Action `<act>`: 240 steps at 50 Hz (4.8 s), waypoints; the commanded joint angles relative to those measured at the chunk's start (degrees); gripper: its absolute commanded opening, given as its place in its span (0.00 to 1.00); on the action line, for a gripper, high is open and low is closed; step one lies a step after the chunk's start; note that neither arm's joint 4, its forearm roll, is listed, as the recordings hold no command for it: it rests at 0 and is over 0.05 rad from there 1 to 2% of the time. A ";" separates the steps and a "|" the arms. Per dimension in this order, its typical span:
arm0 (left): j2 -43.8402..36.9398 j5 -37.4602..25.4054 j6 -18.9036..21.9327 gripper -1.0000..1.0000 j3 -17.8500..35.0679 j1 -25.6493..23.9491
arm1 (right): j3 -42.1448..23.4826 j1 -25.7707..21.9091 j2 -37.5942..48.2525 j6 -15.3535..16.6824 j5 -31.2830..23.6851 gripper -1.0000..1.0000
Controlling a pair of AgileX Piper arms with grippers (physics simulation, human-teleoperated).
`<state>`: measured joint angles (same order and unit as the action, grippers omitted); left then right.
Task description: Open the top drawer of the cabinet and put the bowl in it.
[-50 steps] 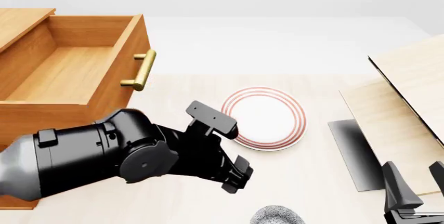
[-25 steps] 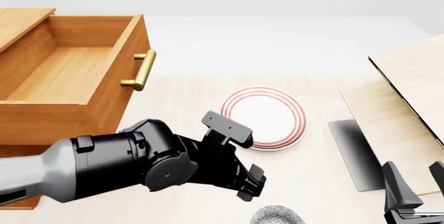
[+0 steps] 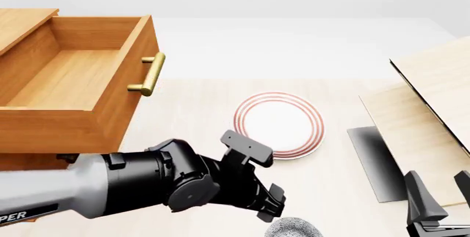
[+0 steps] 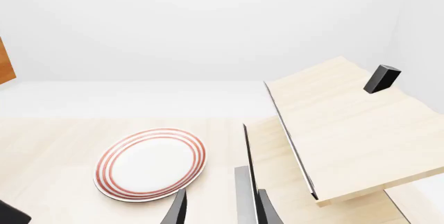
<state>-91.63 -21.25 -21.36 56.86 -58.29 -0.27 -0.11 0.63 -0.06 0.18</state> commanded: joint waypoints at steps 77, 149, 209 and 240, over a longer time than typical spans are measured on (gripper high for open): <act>-13.13 8.38 -6.60 1.00 -0.66 -4.41 | 0.04 0.03 -0.09 0.01 -0.05 1.00; -3.06 8.63 -7.68 0.00 -1.07 -1.51 | 0.04 0.02 -0.10 0.01 -0.05 1.00; 0.04 -10.65 -7.61 0.00 19.00 8.72 | 0.04 0.04 -0.09 0.00 -0.05 1.00; -2.75 -26.25 -2.17 0.00 38.98 18.55 | 0.04 0.03 -0.10 0.01 -0.05 1.00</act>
<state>-93.54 -42.81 -25.41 89.32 -42.79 -0.27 -0.10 0.63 -0.06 0.18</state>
